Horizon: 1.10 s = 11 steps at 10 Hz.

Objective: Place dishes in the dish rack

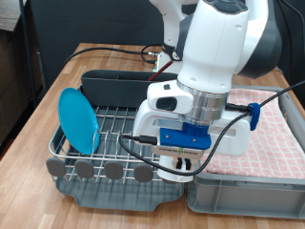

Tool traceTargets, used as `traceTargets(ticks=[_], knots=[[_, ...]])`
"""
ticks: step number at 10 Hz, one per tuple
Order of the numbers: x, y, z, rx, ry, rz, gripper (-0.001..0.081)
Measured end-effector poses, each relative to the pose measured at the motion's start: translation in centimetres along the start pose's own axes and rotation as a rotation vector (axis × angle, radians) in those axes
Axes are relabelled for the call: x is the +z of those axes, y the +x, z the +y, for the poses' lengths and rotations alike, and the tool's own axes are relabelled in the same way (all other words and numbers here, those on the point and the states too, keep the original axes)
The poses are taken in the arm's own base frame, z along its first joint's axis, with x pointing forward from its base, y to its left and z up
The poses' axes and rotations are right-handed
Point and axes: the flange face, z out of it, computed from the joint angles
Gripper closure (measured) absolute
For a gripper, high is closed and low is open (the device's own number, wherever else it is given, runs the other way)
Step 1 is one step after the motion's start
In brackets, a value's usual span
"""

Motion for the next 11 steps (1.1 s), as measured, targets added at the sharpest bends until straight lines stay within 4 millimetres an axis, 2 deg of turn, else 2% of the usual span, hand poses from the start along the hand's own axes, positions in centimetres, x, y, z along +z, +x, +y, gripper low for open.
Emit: traceTargets(ticks=[5, 7, 8, 10, 11], knots=[[1.8, 1.0, -0.2, -0.027, -0.037, -0.063, 0.0735], [1.5, 1.5, -0.5, -0.047, -0.071, -0.118, 0.0454], [1.2, 1.6, -0.8, -0.055, -0.086, -0.15, 0.0454], [0.0, 1.8, -1.4, -0.07, -0.108, -0.206, 0.0127], [-0.7, 1.9, -1.7, -0.073, -0.115, -0.22, 0.0127]])
